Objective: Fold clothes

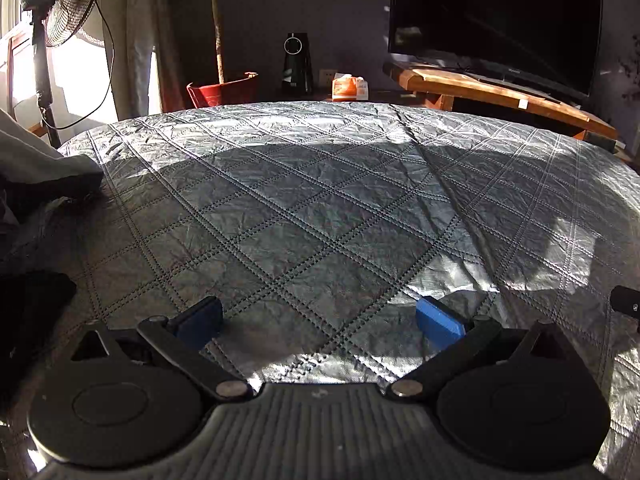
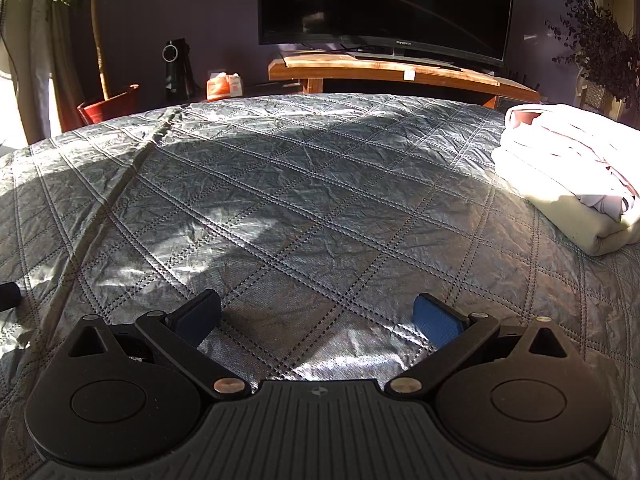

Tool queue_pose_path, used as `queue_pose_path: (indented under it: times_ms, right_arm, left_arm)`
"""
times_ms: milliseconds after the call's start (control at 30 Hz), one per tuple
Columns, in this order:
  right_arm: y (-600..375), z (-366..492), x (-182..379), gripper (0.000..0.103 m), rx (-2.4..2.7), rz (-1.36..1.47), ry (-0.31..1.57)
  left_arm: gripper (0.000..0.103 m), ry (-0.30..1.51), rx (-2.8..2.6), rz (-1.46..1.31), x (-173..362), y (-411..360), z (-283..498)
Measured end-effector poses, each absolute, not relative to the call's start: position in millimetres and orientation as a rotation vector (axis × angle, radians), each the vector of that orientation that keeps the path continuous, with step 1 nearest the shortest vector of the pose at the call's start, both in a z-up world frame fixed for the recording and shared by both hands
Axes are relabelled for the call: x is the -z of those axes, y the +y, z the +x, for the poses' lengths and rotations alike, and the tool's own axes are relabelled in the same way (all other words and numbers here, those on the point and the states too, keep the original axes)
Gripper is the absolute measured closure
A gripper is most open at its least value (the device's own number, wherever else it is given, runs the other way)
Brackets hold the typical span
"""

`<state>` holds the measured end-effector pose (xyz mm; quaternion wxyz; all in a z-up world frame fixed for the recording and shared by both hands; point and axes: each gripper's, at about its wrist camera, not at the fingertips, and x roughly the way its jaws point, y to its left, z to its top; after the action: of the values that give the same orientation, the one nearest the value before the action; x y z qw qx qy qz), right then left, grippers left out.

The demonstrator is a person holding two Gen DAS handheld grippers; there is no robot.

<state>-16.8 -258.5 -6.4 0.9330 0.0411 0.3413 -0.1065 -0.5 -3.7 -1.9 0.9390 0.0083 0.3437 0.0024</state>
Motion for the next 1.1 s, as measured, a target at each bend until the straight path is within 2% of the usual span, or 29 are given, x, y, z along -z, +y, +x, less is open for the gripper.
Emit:
queue_pose_path:
  times_ms: [1100]
  right_arm:
    - [-258.8,-17.2,5.9,0.000,0.218,0.085,0.698]
  left_arm:
    - [0.000,0.702,-0.004,0.019,0.0,-4.0,-0.9]
